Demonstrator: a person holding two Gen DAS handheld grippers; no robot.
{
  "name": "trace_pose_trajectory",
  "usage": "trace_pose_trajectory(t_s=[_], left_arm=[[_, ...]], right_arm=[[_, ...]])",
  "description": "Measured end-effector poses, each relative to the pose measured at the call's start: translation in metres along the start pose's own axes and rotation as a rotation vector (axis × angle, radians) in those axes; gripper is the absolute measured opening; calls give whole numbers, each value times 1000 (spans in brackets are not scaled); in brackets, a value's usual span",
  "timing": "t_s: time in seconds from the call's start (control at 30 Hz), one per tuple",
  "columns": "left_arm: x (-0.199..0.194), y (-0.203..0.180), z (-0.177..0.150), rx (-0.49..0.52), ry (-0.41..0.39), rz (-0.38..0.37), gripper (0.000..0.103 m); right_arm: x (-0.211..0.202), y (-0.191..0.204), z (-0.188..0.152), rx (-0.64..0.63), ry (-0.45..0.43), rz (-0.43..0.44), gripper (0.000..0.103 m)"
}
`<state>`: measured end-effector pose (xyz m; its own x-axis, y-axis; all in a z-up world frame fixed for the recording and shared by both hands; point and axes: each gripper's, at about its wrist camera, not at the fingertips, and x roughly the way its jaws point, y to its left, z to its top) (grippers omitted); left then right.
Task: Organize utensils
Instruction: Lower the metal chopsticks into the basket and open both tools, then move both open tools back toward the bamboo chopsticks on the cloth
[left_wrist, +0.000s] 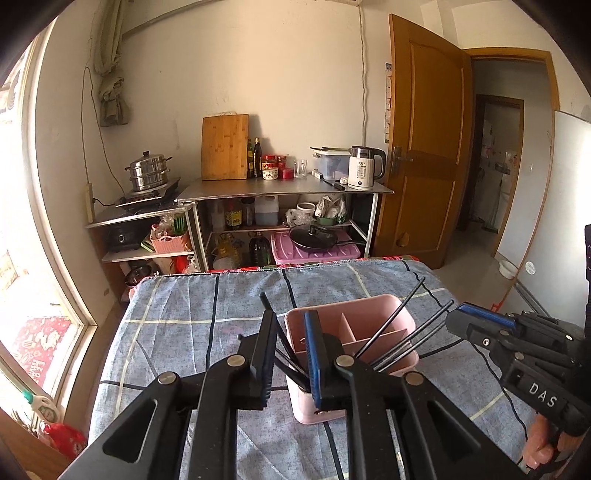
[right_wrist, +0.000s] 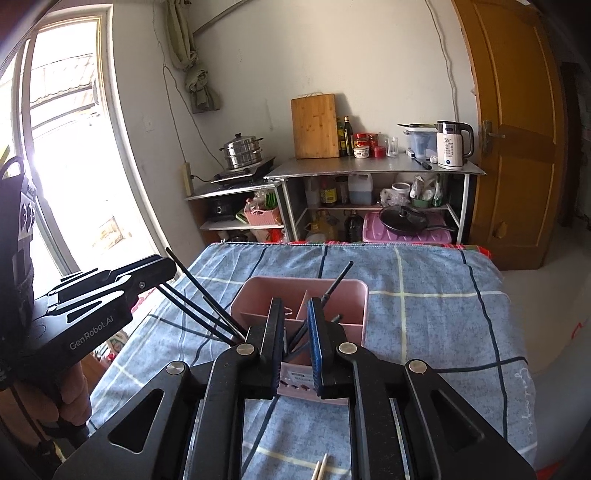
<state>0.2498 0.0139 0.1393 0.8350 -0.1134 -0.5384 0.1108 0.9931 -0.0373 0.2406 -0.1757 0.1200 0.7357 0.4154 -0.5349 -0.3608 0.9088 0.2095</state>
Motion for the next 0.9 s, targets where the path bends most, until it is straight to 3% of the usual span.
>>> trace_pose_trajectory(t_s=[0.27, 0.63, 0.9], left_arm=[[-31, 6, -53, -60, 3, -41, 20], [-53, 0, -133, -97, 61, -47, 21], [-57, -10, -173, -95, 115, -58, 21]], right_arm=[[-25, -9, -39, 19, 3, 3, 13], [-49, -13, -113, 46, 81, -7, 13], [-54, -10, -150, 44, 135, -15, 13]])
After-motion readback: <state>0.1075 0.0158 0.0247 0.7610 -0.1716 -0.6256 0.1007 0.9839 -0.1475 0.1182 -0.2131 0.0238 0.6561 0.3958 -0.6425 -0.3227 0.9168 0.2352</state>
